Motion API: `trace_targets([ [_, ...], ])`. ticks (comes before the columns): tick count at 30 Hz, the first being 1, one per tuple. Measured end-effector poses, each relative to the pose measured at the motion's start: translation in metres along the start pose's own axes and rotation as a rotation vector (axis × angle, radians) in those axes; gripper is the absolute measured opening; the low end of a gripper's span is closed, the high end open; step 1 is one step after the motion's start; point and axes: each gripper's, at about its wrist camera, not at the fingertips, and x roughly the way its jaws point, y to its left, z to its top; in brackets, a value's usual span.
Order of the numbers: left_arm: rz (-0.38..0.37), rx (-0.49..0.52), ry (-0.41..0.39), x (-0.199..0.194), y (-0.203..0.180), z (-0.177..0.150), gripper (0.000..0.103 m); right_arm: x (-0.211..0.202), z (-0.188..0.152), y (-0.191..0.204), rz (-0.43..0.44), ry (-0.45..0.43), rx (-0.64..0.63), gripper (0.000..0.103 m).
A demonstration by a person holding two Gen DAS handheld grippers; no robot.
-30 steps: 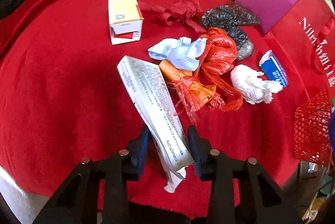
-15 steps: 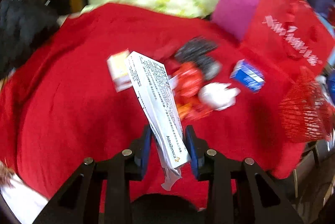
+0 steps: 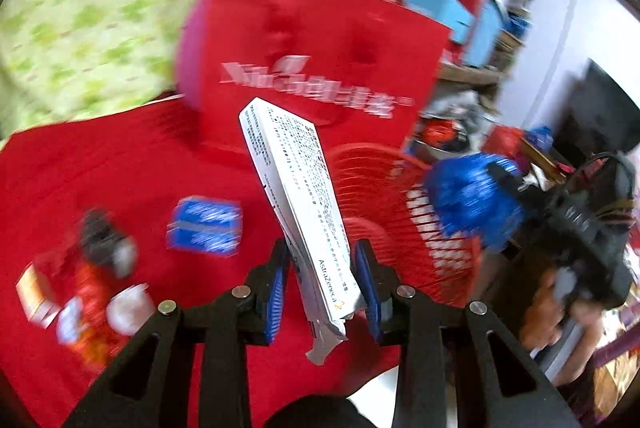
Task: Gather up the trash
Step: 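Carry the blue bag and white leaflet into the red mesh basket and release both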
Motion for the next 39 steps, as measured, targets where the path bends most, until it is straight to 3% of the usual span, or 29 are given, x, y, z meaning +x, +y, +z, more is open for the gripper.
trace_targets([
  [3, -0.056, 0.025, 0.060, 0.029, -0.022, 0.006, 0.037, 0.001, 0.000, -0.017, 0.011, 0.020, 0.058, 0.066],
  [5, -0.059, 0.024, 0.089, 0.045, -0.027, 0.008, 0.037, -0.002, 0.000, -0.029, 0.020, 0.013, 0.086, 0.067],
  [8, -0.017, 0.044, 0.098, 0.050, -0.029, 0.002, 0.060, -0.005, 0.001, -0.033, 0.017, 0.006, 0.091, 0.067],
  [13, 0.016, 0.012, 0.069, 0.032, -0.008, -0.012, 0.073, -0.022, 0.000, -0.023, 0.047, -0.042, 0.039, 0.067],
  [15, 0.032, -0.005, 0.056, 0.025, 0.003, -0.019, 0.074, -0.025, -0.002, -0.009, 0.077, -0.047, 0.008, 0.067],
  [22, 0.183, -0.095, 0.005, -0.043, 0.081, -0.084, 0.081, -0.027, -0.015, 0.046, 0.165, -0.027, -0.108, 0.067],
  [28, 0.486, -0.235, -0.042, -0.104, 0.169, -0.144, 0.082, -0.001, -0.057, 0.121, 0.259, 0.096, -0.242, 0.067],
  [31, 0.585, -0.276, -0.054, -0.123, 0.200, -0.165, 0.082, 0.013, -0.074, 0.143, 0.292, 0.158, -0.271, 0.067],
  [35, 0.625, -0.338, -0.066, -0.135, 0.233, -0.183, 0.088, 0.066, -0.119, 0.183, 0.304, 0.336, -0.338, 0.067],
  [38, 0.626, -0.367, -0.067, -0.135, 0.248, -0.189, 0.089, 0.107, -0.144, 0.188, 0.307, 0.455, -0.297, 0.067],
  [39, 0.624, -0.370, -0.064, -0.135, 0.254, -0.191, 0.089, 0.107, -0.144, 0.188, 0.307, 0.455, -0.297, 0.067],
])
